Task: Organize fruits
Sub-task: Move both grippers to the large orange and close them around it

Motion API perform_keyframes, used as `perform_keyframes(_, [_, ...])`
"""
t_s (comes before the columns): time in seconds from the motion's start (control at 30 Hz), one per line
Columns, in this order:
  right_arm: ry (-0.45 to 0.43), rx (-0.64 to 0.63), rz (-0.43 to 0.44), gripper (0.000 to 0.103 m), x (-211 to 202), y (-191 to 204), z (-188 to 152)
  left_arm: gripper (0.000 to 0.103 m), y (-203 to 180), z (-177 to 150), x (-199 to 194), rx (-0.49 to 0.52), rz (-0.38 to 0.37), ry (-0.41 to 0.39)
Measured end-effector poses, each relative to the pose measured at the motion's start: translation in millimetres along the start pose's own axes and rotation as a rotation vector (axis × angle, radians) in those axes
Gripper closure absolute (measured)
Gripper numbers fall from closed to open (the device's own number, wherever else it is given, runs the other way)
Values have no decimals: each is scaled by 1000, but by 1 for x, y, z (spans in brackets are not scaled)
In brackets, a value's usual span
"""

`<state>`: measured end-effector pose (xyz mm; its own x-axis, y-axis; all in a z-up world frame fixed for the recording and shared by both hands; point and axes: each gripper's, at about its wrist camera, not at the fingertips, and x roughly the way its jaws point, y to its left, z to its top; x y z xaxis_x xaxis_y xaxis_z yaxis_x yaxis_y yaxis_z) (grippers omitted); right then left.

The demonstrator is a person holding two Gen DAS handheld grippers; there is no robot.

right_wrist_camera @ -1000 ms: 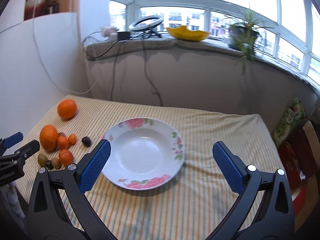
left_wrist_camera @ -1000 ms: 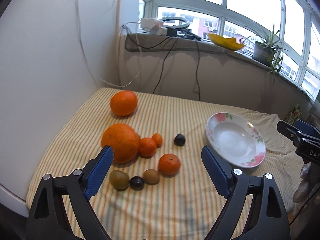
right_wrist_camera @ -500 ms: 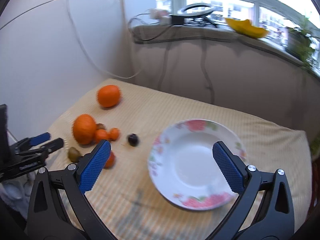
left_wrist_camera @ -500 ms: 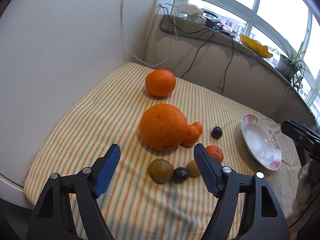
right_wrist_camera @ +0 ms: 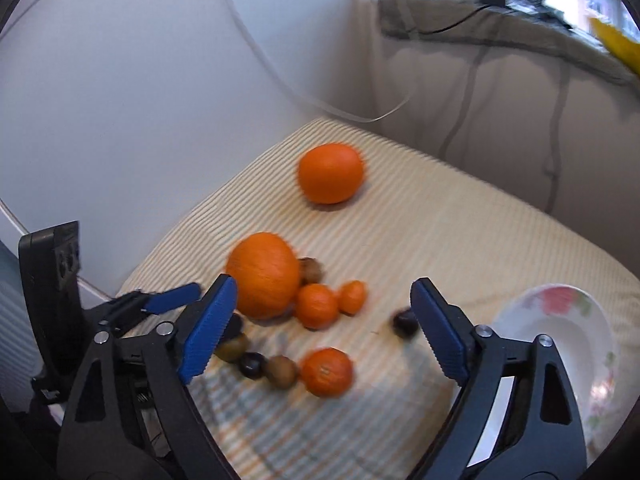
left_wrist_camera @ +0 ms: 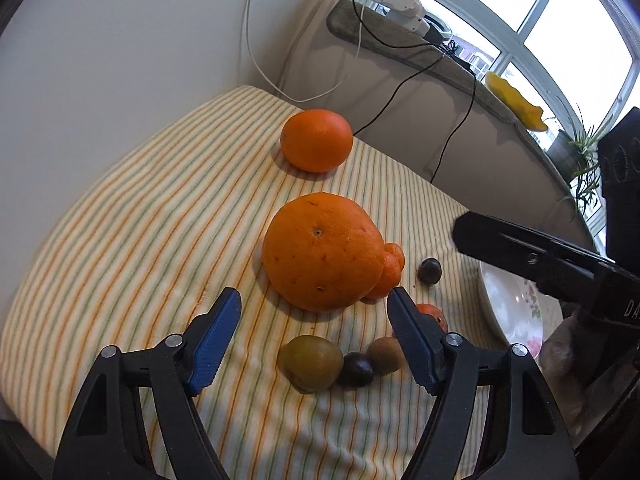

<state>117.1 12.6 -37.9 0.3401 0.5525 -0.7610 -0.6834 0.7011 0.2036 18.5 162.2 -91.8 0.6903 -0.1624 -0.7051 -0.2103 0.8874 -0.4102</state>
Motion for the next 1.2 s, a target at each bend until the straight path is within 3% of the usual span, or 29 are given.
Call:
perform_keyframes(0.23, [95,8,94,13,39,9,11,33,11,5,6,-52,-38,14])
perform_keyframes(0.53, [170,-15,137,30,65,21,12,33,17,10,13,-88,-99,37])
perform_keyframes(0.73, [203,-20,131,31,73,24,15,33,15,14,17,-99,-138,53])
perform_keyframes(0.83, [228,-21,147,37,80,25,12,33,12,15,21,-87,-126,56])
perform_keyframes(1.2, [223,-61,96,42,84,36,12,32,9,18,24,-86,-99,49])
